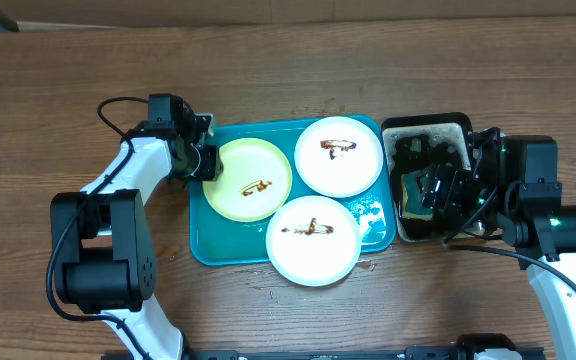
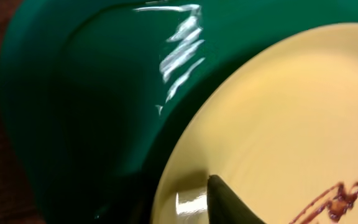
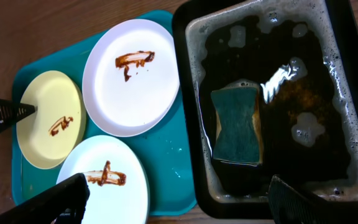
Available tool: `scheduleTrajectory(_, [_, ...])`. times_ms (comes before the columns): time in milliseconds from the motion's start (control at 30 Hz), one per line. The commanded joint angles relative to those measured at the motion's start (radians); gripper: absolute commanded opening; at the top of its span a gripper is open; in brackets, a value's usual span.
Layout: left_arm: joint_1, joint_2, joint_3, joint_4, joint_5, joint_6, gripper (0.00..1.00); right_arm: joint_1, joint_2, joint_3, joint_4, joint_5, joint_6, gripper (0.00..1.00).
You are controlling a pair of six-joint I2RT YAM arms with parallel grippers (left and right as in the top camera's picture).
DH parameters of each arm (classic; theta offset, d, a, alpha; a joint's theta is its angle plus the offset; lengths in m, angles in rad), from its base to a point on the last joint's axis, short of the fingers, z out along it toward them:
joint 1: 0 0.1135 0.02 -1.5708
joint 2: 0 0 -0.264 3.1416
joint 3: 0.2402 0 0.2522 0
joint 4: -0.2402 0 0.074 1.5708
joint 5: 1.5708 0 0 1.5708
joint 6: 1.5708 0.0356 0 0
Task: Clean dirty plates on tray and stack at the side
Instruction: 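Move the left gripper to the yellow plate's left rim, then grasp the yellow plate rim with the left gripper and tilt it up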
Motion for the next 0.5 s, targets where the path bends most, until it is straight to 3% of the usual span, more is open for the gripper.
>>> scheduleTrajectory(0, [-0.001, 0.019, 0.013, -0.021, 0.011, 0.008, 0.27, 0.002, -0.002, 0.028, 0.007, 0.010, 0.001, 0.94])
scheduleTrajectory(100, [-0.001, 0.019, 0.013, -0.032, 0.010, 0.008, 0.20, 0.002, 0.000, 0.028, 0.007, 0.010, 0.001, 0.93])
scheduleTrajectory(200, [0.000, 0.019, 0.013, -0.043, 0.008, 0.007, 0.04, 0.002, 0.007, 0.028, 0.007, 0.010, 0.001, 0.93])
scheduleTrajectory(467, [0.029, 0.017, 0.039, -0.068, 0.007, -0.048, 0.04, 0.002, 0.027, 0.027, 0.005, 0.010, 0.001, 0.93])
